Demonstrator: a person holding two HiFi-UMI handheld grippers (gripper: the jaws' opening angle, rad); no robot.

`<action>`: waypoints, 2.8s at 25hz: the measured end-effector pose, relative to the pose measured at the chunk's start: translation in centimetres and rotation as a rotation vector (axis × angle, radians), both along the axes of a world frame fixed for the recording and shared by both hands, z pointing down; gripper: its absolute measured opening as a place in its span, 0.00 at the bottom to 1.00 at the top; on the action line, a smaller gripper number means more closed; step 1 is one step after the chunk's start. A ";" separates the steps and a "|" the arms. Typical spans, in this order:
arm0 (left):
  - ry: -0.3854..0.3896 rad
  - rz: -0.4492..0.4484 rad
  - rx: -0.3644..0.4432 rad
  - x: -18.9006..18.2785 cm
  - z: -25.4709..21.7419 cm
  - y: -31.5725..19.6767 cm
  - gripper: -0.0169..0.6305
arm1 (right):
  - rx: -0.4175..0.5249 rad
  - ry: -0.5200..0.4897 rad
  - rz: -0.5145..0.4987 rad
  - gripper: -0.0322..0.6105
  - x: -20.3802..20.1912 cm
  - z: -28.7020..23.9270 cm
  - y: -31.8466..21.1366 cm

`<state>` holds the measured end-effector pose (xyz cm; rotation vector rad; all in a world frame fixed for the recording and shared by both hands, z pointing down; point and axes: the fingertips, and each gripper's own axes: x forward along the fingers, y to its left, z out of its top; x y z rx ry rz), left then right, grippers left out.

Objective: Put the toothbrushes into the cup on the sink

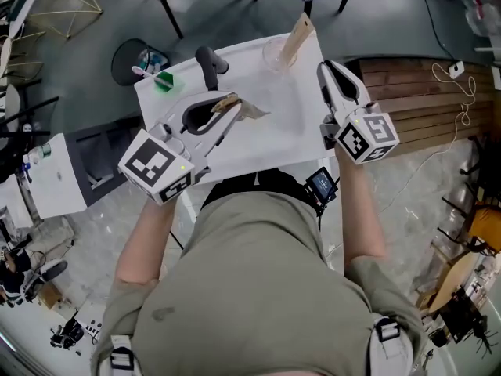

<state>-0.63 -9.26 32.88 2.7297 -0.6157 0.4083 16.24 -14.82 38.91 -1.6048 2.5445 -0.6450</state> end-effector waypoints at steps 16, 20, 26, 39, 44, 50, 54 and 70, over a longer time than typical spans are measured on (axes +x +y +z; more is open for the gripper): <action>-0.009 -0.012 0.063 2.2 -2.7 -3.7 0.10 | 0.027 -0.063 -0.048 0.10 0.7 -2.5 5.4; -0.017 -0.040 0.067 2.2 -3.2 -6.0 0.10 | -0.001 -0.070 -0.040 0.08 1.1 -1.5 6.3; -0.037 -0.061 0.073 2.7 -2.9 -8.8 0.10 | -0.023 -0.054 -0.045 0.07 1.5 -0.4 7.4; -0.052 -0.047 0.059 5.0 -1.0 -12.9 0.10 | -0.058 -0.062 -0.032 0.07 2.8 0.1 7.4; -0.060 -0.024 0.043 5.7 0.4 -13.9 0.10 | -0.075 -0.059 -0.025 0.07 2.9 0.6 7.7; -0.066 -0.013 0.017 6.8 1.8 -15.2 0.10 | -0.102 -0.079 -0.033 0.07 2.9 1.3 7.5; -0.078 -0.003 0.001 7.0 2.6 -15.7 0.10 | -0.119 -0.088 -0.043 0.07 2.3 1.6 7.6; -0.121 0.017 -0.076 8.1 6.8 -16.7 0.10 | -0.170 -0.089 -0.043 0.07 2.7 3.1 7.6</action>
